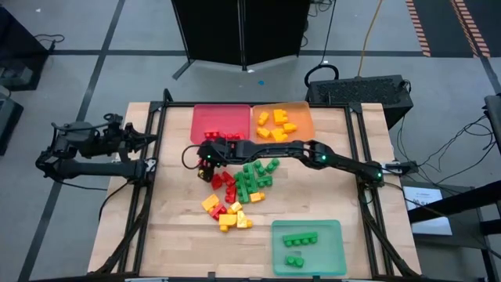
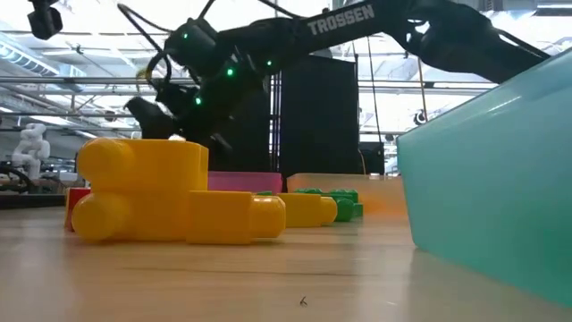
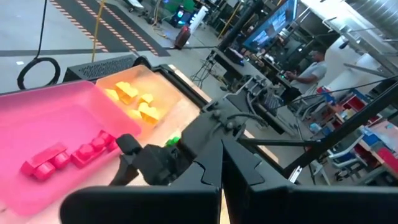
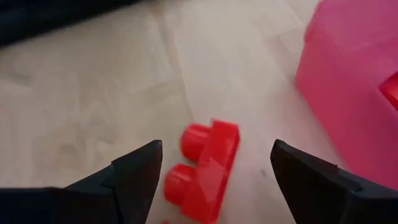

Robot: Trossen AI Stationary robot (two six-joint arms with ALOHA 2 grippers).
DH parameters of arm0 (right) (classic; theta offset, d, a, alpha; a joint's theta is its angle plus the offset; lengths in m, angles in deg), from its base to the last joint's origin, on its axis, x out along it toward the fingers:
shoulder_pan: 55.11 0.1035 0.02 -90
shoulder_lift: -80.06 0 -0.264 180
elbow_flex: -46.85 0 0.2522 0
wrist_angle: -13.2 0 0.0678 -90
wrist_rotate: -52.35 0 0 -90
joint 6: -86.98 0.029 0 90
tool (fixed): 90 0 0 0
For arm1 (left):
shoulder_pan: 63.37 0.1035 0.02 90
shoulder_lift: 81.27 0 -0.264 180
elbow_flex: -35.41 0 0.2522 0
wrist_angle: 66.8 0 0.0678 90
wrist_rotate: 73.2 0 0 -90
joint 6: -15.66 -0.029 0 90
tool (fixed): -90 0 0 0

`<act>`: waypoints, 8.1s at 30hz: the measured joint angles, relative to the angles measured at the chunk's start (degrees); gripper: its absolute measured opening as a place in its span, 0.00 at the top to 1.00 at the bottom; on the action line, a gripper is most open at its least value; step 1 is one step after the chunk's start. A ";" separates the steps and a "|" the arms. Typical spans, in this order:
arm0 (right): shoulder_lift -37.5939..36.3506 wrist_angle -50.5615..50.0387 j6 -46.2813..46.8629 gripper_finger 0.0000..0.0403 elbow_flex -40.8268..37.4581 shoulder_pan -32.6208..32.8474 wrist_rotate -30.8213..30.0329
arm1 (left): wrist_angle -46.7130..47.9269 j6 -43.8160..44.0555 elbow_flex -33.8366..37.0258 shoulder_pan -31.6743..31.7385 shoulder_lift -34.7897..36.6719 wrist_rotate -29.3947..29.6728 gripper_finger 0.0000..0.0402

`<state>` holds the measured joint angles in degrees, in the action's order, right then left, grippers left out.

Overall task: Sort blocks
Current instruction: Put the red game piece into the red bin, then put the green game piece into the green bin

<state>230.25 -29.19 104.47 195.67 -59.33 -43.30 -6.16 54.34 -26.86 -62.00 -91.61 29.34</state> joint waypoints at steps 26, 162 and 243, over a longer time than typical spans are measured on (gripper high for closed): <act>0.51 -9.12 2.44 0.71 -0.21 -0.17 1.64 | 0.27 -0.50 0.02 0.00 0.00 -0.03 1.00; -11.18 -32.76 20.06 0.14 -0.11 3.53 -3.69 | 6.44 -0.91 0.04 0.01 -0.02 4.45 1.00; -10.29 -34.41 5.40 0.06 -0.45 -1.67 8.41 | 6.85 -4.67 0.02 0.01 0.00 5.01 1.00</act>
<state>219.96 -63.59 109.88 195.22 -61.00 -34.89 0.70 49.67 -26.84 -61.99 -91.61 34.34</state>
